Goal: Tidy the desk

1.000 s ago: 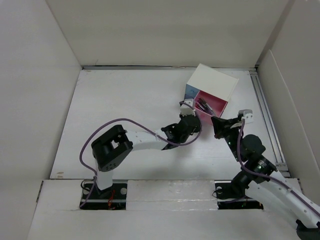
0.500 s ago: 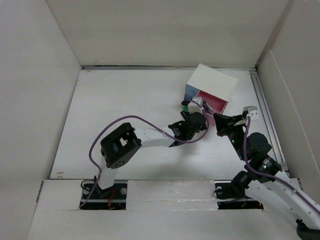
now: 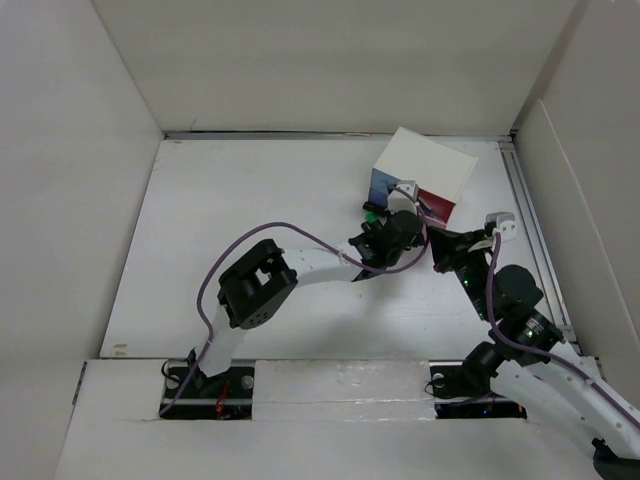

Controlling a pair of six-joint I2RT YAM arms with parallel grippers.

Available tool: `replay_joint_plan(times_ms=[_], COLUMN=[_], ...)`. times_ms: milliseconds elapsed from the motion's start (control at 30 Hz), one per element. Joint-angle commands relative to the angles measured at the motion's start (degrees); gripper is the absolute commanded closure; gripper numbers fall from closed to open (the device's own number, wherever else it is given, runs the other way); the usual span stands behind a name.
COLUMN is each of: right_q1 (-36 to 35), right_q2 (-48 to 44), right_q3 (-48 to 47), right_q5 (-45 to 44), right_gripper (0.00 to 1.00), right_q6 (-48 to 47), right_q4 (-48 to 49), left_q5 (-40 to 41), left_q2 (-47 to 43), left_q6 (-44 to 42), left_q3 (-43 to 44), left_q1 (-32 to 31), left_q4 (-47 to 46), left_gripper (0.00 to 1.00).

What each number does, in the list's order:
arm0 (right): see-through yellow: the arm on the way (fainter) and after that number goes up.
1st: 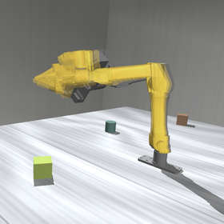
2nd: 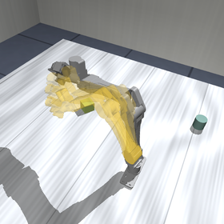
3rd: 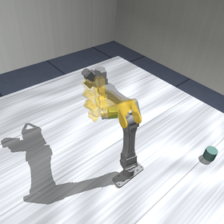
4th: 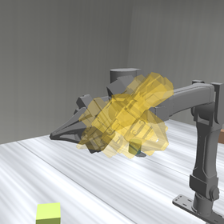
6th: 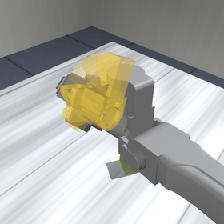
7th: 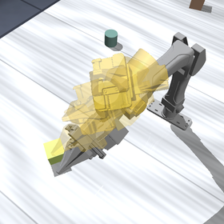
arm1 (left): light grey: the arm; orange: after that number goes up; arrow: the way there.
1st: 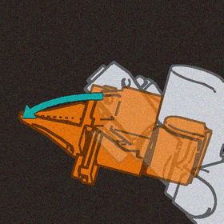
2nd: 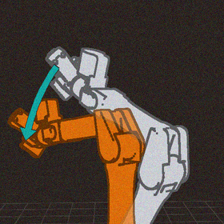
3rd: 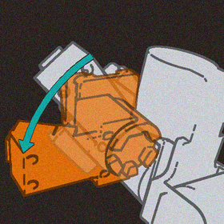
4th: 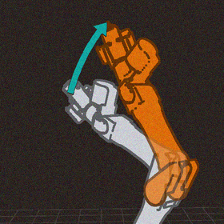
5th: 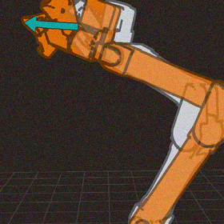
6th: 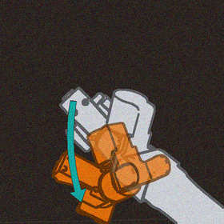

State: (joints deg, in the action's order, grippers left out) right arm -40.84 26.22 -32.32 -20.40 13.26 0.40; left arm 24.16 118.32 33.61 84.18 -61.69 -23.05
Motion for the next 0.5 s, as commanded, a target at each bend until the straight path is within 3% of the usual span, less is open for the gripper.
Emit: replay_joint_plan(times_ms=[0,467], right_q1=[0.1,0.1], right_q2=[-0.7,-2.6], right_q3=[-2.7,-3.4], right_q5=[-0.2,-1.3], right_gripper=[1.0,1.0], right_q6=[-0.7,-0.7], right_q4=[1.1,0.1], left_q5=[1.8,1.6], left_q2=[1.2,10.8], left_q6=[-2.2,-2.9], left_q3=[5.2,18.1], left_q1=[0.8,3.5], left_q4=[-1.5,0.4], left_gripper=[1.0,1.0])
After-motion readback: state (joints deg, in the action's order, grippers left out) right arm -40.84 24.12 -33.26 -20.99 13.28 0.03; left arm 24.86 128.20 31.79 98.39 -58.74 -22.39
